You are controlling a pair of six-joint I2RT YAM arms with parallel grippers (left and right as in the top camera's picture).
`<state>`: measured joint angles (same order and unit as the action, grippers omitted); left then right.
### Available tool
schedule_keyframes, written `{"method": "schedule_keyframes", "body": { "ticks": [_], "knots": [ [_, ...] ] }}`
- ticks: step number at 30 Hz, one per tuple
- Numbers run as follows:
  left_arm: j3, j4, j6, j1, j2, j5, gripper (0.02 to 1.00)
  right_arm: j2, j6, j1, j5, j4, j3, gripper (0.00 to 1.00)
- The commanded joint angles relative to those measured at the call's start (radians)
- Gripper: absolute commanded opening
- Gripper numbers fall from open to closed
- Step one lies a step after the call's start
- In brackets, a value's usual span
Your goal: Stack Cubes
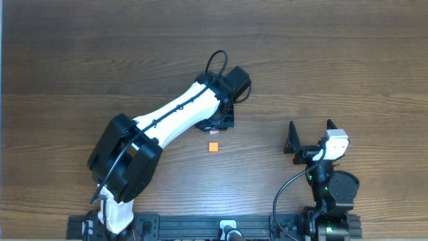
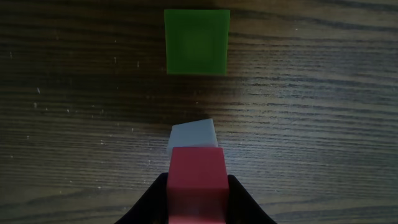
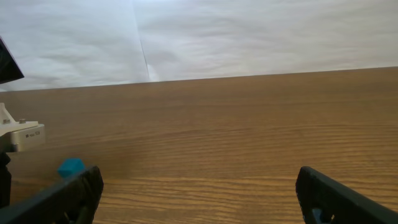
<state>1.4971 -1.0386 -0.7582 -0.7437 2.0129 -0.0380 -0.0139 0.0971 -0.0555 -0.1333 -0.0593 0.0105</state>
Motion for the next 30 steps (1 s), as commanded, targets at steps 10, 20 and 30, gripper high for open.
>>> {"method": "schedule_keyframes", "body": {
  "ticks": [10, 20, 30],
  "knots": [
    [0.012, -0.005, 0.015, 0.007, 0.013, -0.017, 0.310, 0.008, -0.009, 0.005, -0.007, -0.004, -0.005, 0.993],
    [0.012, -0.007, 0.014, 0.007, 0.013, -0.016, 0.382, 0.008, -0.009, 0.005, -0.007, -0.004, -0.005, 0.993],
    [0.012, -0.034, 0.015, 0.002, -0.035, 0.015, 0.549, 0.008, -0.009, 0.005, -0.007, -0.004, -0.005, 0.991]
  ]
}}
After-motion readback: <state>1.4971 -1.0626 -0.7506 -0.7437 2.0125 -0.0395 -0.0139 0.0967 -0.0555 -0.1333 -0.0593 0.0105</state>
